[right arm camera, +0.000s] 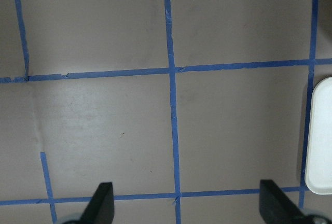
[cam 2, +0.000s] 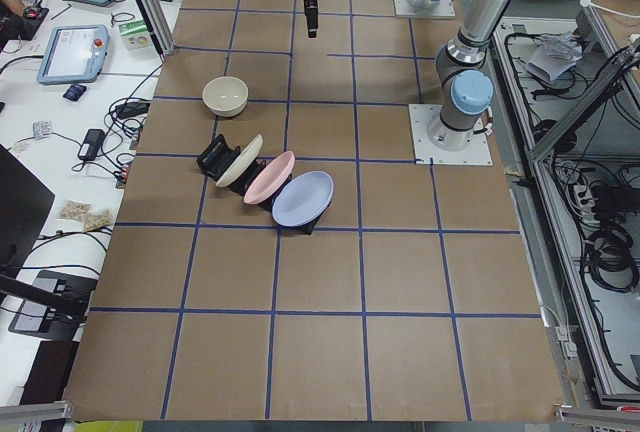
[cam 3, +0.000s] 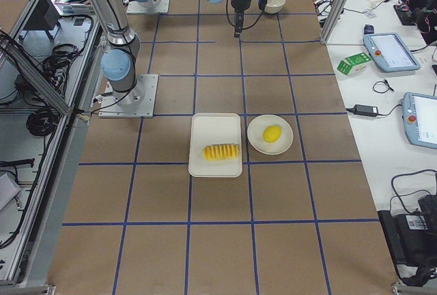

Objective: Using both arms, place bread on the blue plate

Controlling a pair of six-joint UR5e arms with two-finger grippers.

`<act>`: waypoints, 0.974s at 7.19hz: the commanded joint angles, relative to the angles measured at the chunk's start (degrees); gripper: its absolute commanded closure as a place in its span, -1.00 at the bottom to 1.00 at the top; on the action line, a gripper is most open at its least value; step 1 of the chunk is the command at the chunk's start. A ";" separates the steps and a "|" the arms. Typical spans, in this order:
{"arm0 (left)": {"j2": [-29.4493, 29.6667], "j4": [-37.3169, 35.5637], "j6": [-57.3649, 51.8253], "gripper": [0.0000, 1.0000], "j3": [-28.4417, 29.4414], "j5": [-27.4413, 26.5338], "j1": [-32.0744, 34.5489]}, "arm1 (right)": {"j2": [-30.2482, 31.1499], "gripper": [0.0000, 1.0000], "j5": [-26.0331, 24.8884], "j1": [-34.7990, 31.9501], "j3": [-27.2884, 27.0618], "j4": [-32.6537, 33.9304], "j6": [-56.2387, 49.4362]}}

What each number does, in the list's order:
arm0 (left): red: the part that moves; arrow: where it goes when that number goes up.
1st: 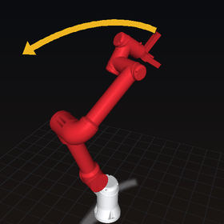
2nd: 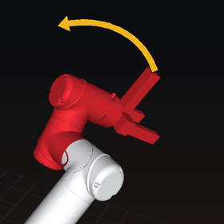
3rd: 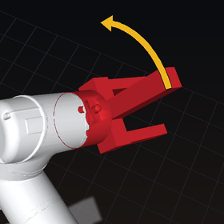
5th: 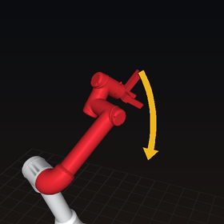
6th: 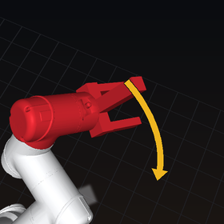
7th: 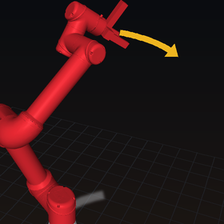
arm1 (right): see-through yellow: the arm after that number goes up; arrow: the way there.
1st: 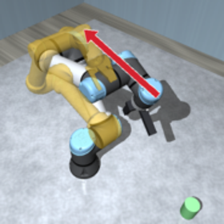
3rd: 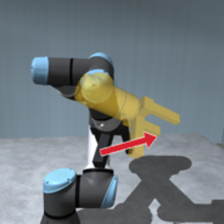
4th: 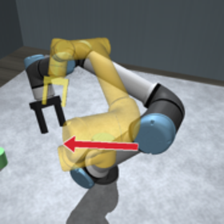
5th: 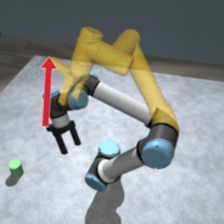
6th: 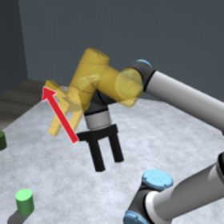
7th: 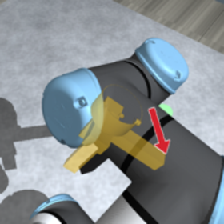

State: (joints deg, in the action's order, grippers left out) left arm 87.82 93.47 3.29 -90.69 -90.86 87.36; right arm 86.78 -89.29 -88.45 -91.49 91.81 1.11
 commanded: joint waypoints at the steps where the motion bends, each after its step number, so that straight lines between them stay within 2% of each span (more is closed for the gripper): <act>1: -0.02 -0.04 -0.04 -1.00 -0.01 -0.02 0.09 | -0.29 -1.00 -0.27 0.04 0.00 0.38 -0.40; 7: -0.20 -0.30 -0.04 -1.00 0.17 -0.02 0.00 | -0.12 -1.00 -0.19 0.21 -0.09 0.12 -0.31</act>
State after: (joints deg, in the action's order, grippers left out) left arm 87.56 93.36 3.25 -90.55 -90.89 87.37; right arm 86.79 -89.41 -88.23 -91.56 91.66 1.12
